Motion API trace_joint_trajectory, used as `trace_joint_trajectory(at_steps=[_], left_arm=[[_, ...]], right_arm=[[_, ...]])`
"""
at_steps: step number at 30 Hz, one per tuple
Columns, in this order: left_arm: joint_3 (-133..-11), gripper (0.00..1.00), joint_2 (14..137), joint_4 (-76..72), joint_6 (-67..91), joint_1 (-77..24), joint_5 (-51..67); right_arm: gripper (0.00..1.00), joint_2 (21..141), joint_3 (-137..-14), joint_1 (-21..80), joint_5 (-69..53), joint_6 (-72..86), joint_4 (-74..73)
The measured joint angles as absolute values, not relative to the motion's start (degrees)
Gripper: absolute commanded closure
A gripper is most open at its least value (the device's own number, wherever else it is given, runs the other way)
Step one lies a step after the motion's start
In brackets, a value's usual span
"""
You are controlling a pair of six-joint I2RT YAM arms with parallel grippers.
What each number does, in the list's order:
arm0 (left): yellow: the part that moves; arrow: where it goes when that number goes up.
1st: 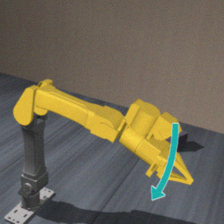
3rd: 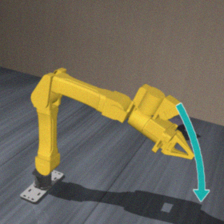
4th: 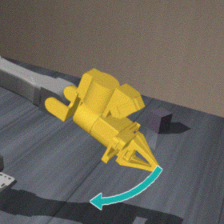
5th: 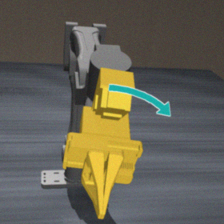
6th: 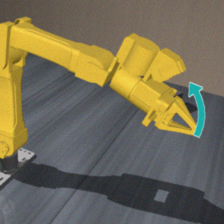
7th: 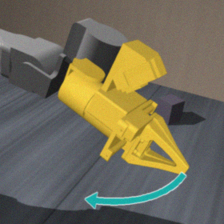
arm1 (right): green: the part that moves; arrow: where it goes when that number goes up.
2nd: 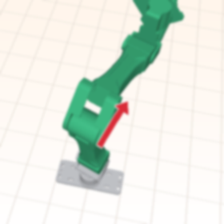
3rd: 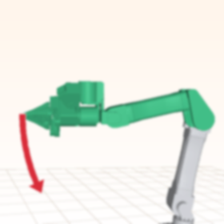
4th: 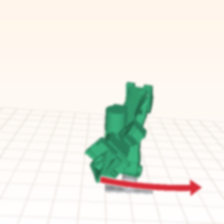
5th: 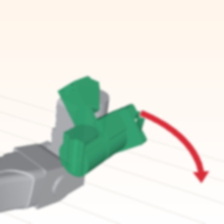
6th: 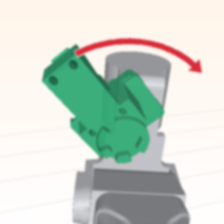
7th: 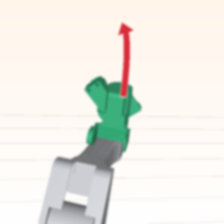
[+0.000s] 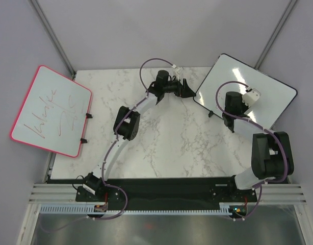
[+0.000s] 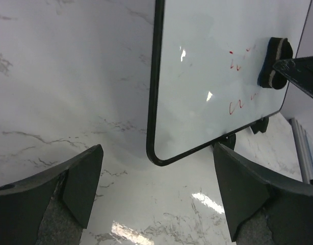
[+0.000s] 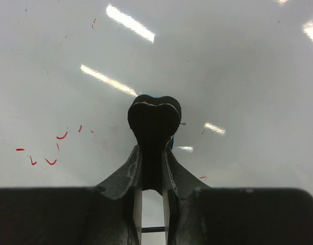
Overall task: Erase the whiteboard
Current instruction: Erase the whiteboard at the whiteboard stand.
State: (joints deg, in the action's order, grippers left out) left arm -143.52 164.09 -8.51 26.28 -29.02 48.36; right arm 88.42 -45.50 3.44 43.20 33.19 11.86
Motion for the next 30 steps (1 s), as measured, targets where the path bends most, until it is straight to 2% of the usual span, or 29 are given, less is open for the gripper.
trace_joint_trajectory(at_steps=[6,13,24,30], left_arm=[[-143.92,0.09,166.63,-10.98,35.90,-28.93,44.69],[-144.59,0.18,168.24,-21.71,45.45,-28.29,44.56],[-144.59,0.25,171.39,-27.59,54.19,-30.39,45.19],[-144.59,0.41,171.96,-30.70,55.61,-31.48,45.76]], right_arm=[[1.00,86.87,-45.50,3.14,40.80,33.21,10.90],[1.00,86.46,-45.50,3.14,39.83,32.99,10.61],[1.00,85.93,-45.84,3.14,38.89,32.27,9.78],[1.00,83.05,-45.84,3.14,39.48,31.14,9.37]])
